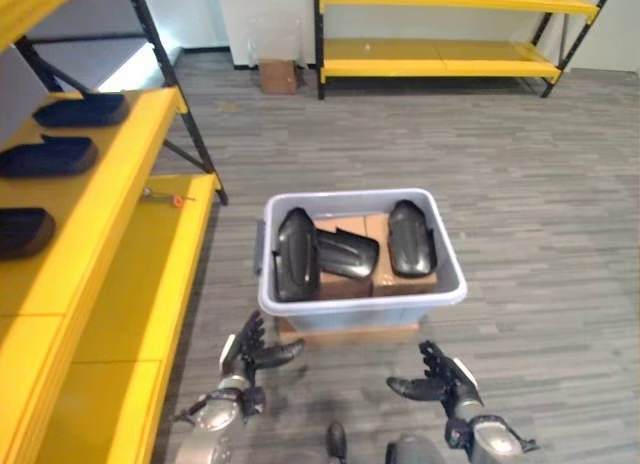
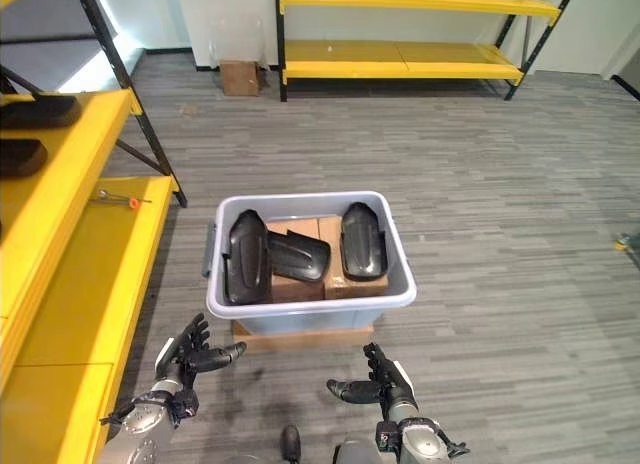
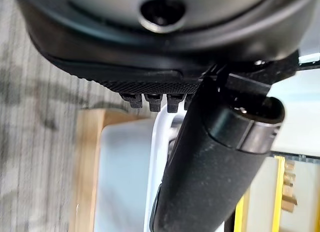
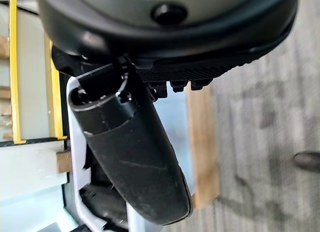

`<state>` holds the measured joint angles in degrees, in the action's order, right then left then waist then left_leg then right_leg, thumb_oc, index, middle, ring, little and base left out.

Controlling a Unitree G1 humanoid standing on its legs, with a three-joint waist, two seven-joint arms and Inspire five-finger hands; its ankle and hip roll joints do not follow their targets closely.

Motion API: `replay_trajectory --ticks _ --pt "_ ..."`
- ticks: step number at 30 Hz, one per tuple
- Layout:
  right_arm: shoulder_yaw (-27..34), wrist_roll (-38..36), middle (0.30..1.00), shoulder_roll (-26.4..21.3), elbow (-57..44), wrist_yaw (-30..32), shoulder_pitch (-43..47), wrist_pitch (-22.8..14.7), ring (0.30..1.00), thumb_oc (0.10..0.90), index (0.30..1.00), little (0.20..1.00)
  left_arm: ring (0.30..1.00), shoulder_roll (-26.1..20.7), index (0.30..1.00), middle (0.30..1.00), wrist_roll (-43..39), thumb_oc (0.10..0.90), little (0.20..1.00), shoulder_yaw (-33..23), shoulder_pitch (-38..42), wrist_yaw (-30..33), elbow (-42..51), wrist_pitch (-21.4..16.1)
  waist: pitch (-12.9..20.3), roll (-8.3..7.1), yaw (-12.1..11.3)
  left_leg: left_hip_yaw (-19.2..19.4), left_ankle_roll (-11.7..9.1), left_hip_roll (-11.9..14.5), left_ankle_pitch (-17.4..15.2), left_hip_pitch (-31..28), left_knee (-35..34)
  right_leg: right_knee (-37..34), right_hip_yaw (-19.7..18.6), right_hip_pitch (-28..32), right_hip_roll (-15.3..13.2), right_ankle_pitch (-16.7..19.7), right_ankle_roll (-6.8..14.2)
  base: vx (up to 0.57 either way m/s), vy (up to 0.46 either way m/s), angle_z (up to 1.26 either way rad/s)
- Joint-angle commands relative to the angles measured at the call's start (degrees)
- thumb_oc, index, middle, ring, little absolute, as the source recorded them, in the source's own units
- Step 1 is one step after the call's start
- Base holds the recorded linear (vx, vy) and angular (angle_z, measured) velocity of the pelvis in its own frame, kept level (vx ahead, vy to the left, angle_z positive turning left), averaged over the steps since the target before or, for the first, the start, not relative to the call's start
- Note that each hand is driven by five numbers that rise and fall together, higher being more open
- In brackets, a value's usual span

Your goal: Move parts from the plastic box to the shelf.

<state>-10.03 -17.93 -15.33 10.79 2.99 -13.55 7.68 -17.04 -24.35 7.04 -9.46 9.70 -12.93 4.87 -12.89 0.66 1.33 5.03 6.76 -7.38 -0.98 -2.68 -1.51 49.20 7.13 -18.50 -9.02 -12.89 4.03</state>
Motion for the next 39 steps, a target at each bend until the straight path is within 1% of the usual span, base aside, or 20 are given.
replay_trajectory --ticks 1,2,3,5,7,9,13,14,20,25,27,29,31,32,33,34,35,37,38,39 --pt "2.5 1.4 1.000 -1.8 -4.2 0.4 2.1 -3.4 1.000 0.900 1.000 1.000 1.000 -1.5 1.000 1.000 0.6 0.900 1.000 -3.0 -1.1 -0.2 5.5 -3.2 -0.6 -1.42 1.8 0.6 -6.2 7.5 -1.6 -3.1 1.3 -36.7 2.0 9.2 -1.4 15.9 4.3 0.47 -0.161 0.31" --pt "2.5 1.4 1.000 -1.8 -4.3 0.4 2.1 -3.4 1.000 0.900 1.000 1.000 1.000 -1.5 1.000 1.000 0.6 0.900 1.000 -3.0 -1.1 -0.2 5.5 -3.2 -0.8 -1.33 1.9 0.6 -6.2 7.6 -1.7 -3.3 1.3 -37.0 2.1 9.5 -1.3 16.0 4.3 0.47 -0.217 0.29" --pt "2.5 1.4 1.000 -2.0 -4.4 0.2 2.3 -3.4 1.000 0.900 1.000 1.000 1.000 -1.5 1.000 1.000 1.0 0.900 1.000 -3.1 -1.1 -0.4 5.4 -3.5 -0.6 -1.62 2.2 0.1 -6.6 7.5 -2.1 -3.9 1.2 -40.2 0.2 9.9 -1.1 16.7 4.9 0.14 -0.089 0.23" --pt "2.6 1.4 1.000 -2.1 -4.8 -0.2 1.9 -3.4 1.000 0.900 1.000 1.000 1.000 -1.4 1.000 1.000 1.3 0.900 1.000 -3.2 -1.8 -0.8 5.6 -3.7 -0.5 -1.77 2.3 -0.3 -6.7 7.7 -2.6 -4.4 1.6 -39.1 -1.3 10.1 -1.3 17.2 5.3 0.17 -0.114 0.31" --pt "2.8 1.6 1.000 -2.4 -5.3 -0.6 1.8 -3.5 1.000 0.900 1.000 1.000 1.000 -0.8 1.000 1.000 1.7 0.900 1.000 -3.4 -2.4 -1.2 5.3 -3.7 0.5 -2.17 1.6 0.2 -7.1 7.7 -3.6 -5.1 1.9 -42.1 0.3 12.4 -1.9 16.5 5.0 0.18 -0.131 0.19" --pt "2.8 1.8 1.000 -2.6 -5.1 -0.5 1.9 -3.3 1.000 0.900 1.000 1.000 1.000 -0.1 1.000 1.000 1.8 0.900 1.000 -3.8 -3.0 -1.1 5.4 -3.6 1.7 -2.23 1.1 0.2 -7.9 8.0 -3.6 -5.2 1.7 -45.7 2.5 15.4 -1.9 16.4 4.9 0.15 -0.151 0.05" --pt "2.9 1.5 1.000 -3.5 -5.4 -0.4 2.0 -3.5 1.000 0.900 1.000 1.000 1.000 0.9 1.000 1.000 0.7 0.900 1.000 -3.8 -4.0 -1.0 5.4 -3.5 3.1 -1.94 0.5 0.2 -9.6 9.8 -2.6 -4.9 1.7 -50.6 4.9 19.3 -0.4 16.2 4.4 0.09 -0.156 0.09" --pt "2.9 1.1 1.000 -3.9 -5.6 -0.4 1.8 -3.5 1.000 0.900 1.000 1.000 1.000 1.0 1.000 1.000 0.4 0.900 1.000 -3.7 -4.3 -1.0 5.4 -3.4 3.3 -1.91 0.4 -0.1 -10.4 10.6 -2.0 -4.7 1.8 -52.3 5.5 20.9 0.4 15.8 4.0 0.05 -0.138 -0.24" --pt "3.3 1.0 1.000 -4.9 -5.8 -0.2 1.3 -3.4 1.000 0.900 1.000 1.000 1.000 1.5 1.000 1.000 0.0 0.900 1.000 -3.4 -4.5 -1.1 5.0 -3.2 3.2 -1.64 0.6 -1.0 -11.9 12.4 -0.5 -4.4 2.8 -53.5 6.3 23.2 2.2 14.1 2.7 0.03 -0.111 0.04" --pt "4.1 0.7 1.000 -5.8 -6.1 0.3 1.0 -3.6 1.000 0.900 1.000 1.000 1.000 1.6 1.000 1.000 -0.3 0.900 1.000 -3.3 -4.4 -0.9 4.8 -3.3 2.8 -1.63 0.8 -2.1 -12.7 13.6 0.4 -3.4 5.7 -53.2 6.6 24.3 3.4 12.6 1.3 0.00 -0.098 0.04" --pt "4.3 0.4 1.000 -5.9 -6.3 0.5 1.1 -3.8 1.000 0.900 1.000 1.000 1.000 1.8 1.000 1.000 -0.7 0.900 1.000 -3.2 -4.1 -0.6 4.8 -3.2 2.4 -1.77 0.8 -2.7 -13.3 13.9 1.5 -2.1 8.9 -52.5 6.4 24.2 4.0 11.8 0.4 -0.02 -0.113 0.12" --pt "4.4 -0.2 1.000 -6.1 -6.3 0.7 1.1 -4.1 1.000 0.900 1.000 1.000 1.000 2.0 1.000 1.000 -0.8 0.900 1.000 -3.3 -4.0 -0.7 4.8 -3.3 1.6 -2.12 0.9 -3.2 -13.7 14.1 2.7 0.9 15.0 -51.9 6.2 24.3 4.3 10.7 -0.6 -0.05 -0.114 0.13" --pt "4.6 -0.7 1.000 -6.6 -6.7 0.7 1.3 -4.3 1.000 0.900 1.000 1.000 1.000 2.1 1.000 1.000 -1.0 0.900 1.000 -3.4 -4.0 -0.9 4.7 -3.5 0.3 -3.03 0.2 -5.3 -13.8 12.1 4.1 4.6 23.7 -51.2 5.8 24.6 4.2 10.4 -1.6 -0.06 -0.096 0.26" --pt "4.6 -0.7 1.000 -6.6 -6.7 0.7 1.3 -4.3 1.000 0.900 1.000 1.000 1.000 2.1 1.000 1.000 -1.1 0.900 1.000 -3.4 -3.9 -0.9 4.7 -3.5 0.3 -2.95 0.3 -5.5 -13.8 12.2 3.9 4.9 24.2 -51.1 6.0 24.6 4.3 10.4 -1.6 -0.04 -0.059 0.16" --pt "4.7 -0.7 1.000 -6.7 -6.9 0.7 1.2 -4.4 1.000 0.900 1.000 1.000 1.000 2.0 1.000 1.000 -1.1 0.900 1.000 -3.3 -3.8 -0.9 4.6 -3.5 -0.1 -3.26 0.0 -6.2 -13.6 11.4 4.3 5.9 26.0 -51.1 5.9 24.8 4.4 10.4 -1.8 -0.01 -0.036 -0.08" --pt "4.7 -0.6 1.000 -6.7 -6.9 0.9 1.2 -4.4 1.000 0.900 1.000 1.000 1.000 2.0 1.000 1.000 -1.2 0.900 1.000 -3.2 -3.8 -0.7 4.5 -3.4 -0.3 -3.54 0.0 -5.6 -13.3 11.5 4.3 6.9 26.6 -51.2 6.2 25.1 4.3 10.3 -1.9 0.02 -0.030 -0.20" --pt "4.8 -0.7 1.000 -6.5 -6.9 1.0 1.0 -4.4 1.000 0.900 1.000 1.000 1.000 2.1 1.000 1.000 -1.3 0.900 1.000 -3.3 -4.0 -0.8 4.7 -3.3 -0.2 -3.65 0.1 -4.2 -12.9 13.0 4.3 7.2 24.7 -51.3 6.5 25.3 4.1 10.2 -1.7 0.06 0.028 -0.11" --pt "4.9 -1.0 1.000 -6.1 -6.8 1.6 0.7 -4.4 1.000 0.900 1.000 1.000 1.000 2.1 1.000 1.000 -1.4 0.900 1.000 -3.2 -4.3 -0.7 5.0 -3.1 0.1 -3.52 0.2 -1.7 -13.0 17.0 4.0 5.7 16.3 -51.5 7.0 25.6 3.6 10.0 -0.8 0.12 0.144 0.15" --pt "5.1 -1.2 1.000 -5.9 -6.9 2.2 0.5 -4.7 1.000 0.900 1.000 1.000 1.000 1.9 1.000 1.000 -1.2 0.900 1.000 -2.9 -4.0 -0.1 4.8 -3.2 0.3 -2.89 0.2 -2.1 -13.8 19.8 5.7 4.9 8.2 -51.3 6.9 25.5 3.0 9.7 0.5 0.11 0.203 0.70" --pt "5.2 -1.5 1.000 -5.8 -6.9 2.2 0.6 -4.5 1.000 0.900 1.000 1.000 1.000 2.0 1.000 1.000 -1.2 0.900 1.000 -3.1 -3.9 -0.4 4.8 -3.4 0.6 -2.67 0.7 -1.6 -14.1 20.3 5.2 3.8 8.1 -51.3 6.6 25.3 2.7 9.6 0.7 0.07 0.158 0.81"
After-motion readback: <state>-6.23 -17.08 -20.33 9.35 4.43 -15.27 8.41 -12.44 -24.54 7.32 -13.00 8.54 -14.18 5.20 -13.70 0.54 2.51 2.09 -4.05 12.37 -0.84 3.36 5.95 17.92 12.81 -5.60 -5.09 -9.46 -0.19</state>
